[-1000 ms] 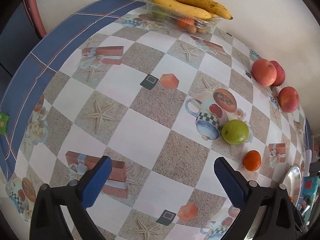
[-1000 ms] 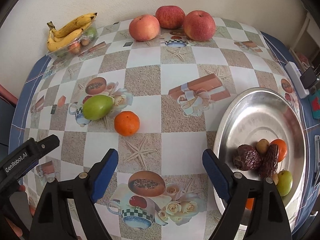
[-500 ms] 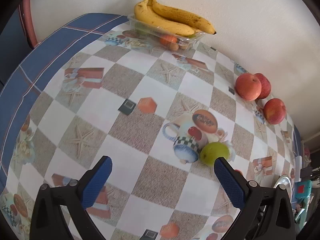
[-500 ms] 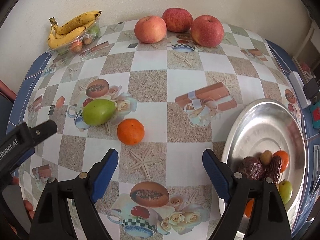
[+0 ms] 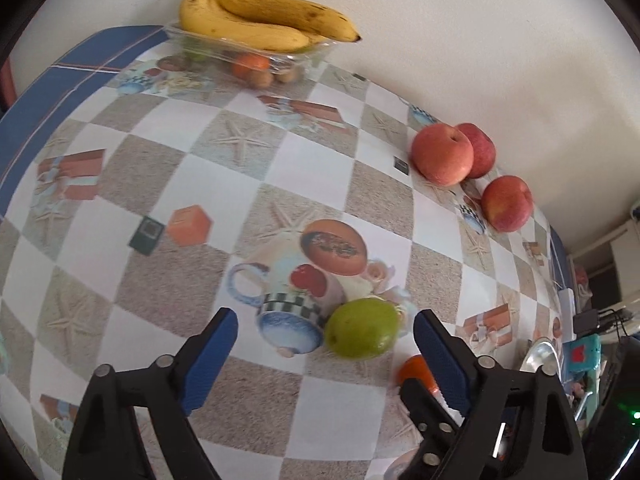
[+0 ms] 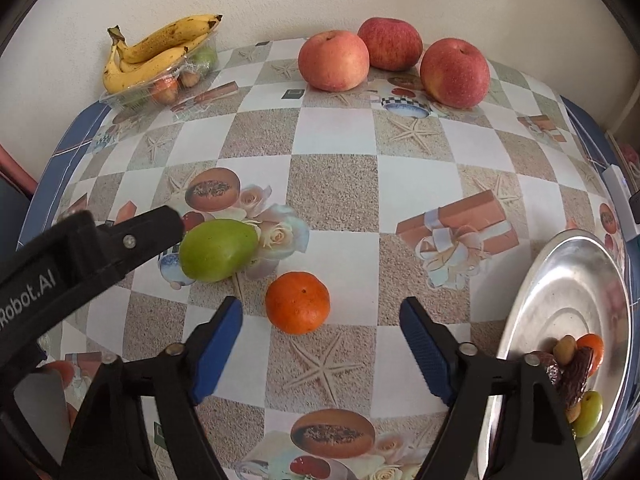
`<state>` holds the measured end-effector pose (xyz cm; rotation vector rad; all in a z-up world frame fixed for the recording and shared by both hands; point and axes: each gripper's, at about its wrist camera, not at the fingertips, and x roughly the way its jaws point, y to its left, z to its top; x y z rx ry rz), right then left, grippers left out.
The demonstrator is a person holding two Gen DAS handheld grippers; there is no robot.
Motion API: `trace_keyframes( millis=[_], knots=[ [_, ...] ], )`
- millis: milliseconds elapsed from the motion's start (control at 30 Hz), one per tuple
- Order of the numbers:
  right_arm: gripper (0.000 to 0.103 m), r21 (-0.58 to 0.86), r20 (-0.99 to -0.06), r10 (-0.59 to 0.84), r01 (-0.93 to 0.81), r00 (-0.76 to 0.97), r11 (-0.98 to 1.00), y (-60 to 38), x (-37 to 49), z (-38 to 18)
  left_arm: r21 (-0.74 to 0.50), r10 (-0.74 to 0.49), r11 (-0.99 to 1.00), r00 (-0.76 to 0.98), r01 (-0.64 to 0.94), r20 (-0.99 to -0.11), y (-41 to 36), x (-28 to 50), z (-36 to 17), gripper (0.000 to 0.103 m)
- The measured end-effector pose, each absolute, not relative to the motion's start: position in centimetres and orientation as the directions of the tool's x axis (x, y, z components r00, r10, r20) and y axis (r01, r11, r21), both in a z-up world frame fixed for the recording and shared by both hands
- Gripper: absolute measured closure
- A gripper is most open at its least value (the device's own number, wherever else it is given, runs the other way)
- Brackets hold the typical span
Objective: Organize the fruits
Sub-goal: 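Close the right tool on the mandarin orange while the left tool grasps the green pear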
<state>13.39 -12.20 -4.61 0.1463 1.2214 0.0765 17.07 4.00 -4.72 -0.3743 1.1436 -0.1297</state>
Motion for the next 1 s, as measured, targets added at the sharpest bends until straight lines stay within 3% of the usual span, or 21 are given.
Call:
trace_keyframes(
  millis=[100, 167, 233, 333, 600, 800, 1000],
  knots=[
    [0.039, 0.149, -0.936, 0.136, 0.017, 0.324, 0.989, -11.9, 13.7, -5.3, -0.388, -0.331, 0.919, 0.393, -0.072, -0.858, 3.4, 17.4, -5.3, 0.025],
    [0.046, 0.161, -0.936, 0.149, 0.013, 0.318, 0.987, -11.8, 13.8, -5.7, -0.403, -0.352, 0.913, 0.373, -0.066, -0.858, 3.0, 17.6, -5.8, 0.038],
    [0.053, 0.178, -0.934, 0.165, 0.01, 0.317, 0.984, -11.6, 13.9, -5.7, -0.42, -0.373, 0.905, 0.356, -0.065, -0.857, 2.8, 17.7, -6.2, 0.057],
    [0.066, 0.191, -0.929, 0.185, -0.013, 0.32, 0.982, -11.1, 13.9, -5.6, -0.439, -0.393, 0.896, 0.353, -0.059, -0.849, 2.8, 17.5, -6.3, 0.058],
    [0.066, 0.19, -0.928, 0.189, -0.028, 0.322, 0.981, -11.1, 13.2, -4.9, -0.448, -0.398, 0.89, 0.338, -0.083, -0.853, 3.3, 16.3, -6.1, 0.06],
    [0.066, 0.174, -0.928, 0.172, -0.023, 0.33, 0.984, -12.0, 11.5, -3.5, -0.469, -0.415, 0.879, 0.346, -0.087, -0.841, 3.3, 14.4, -4.9, 0.077],
    [0.066, 0.179, -0.924, 0.173, -0.013, 0.342, 0.984, -13.1, 9.6, -2.2, -0.448, -0.398, 0.892, 0.374, -0.055, -0.838, 2.9, 13.3, -3.8, 0.075]
  ],
)
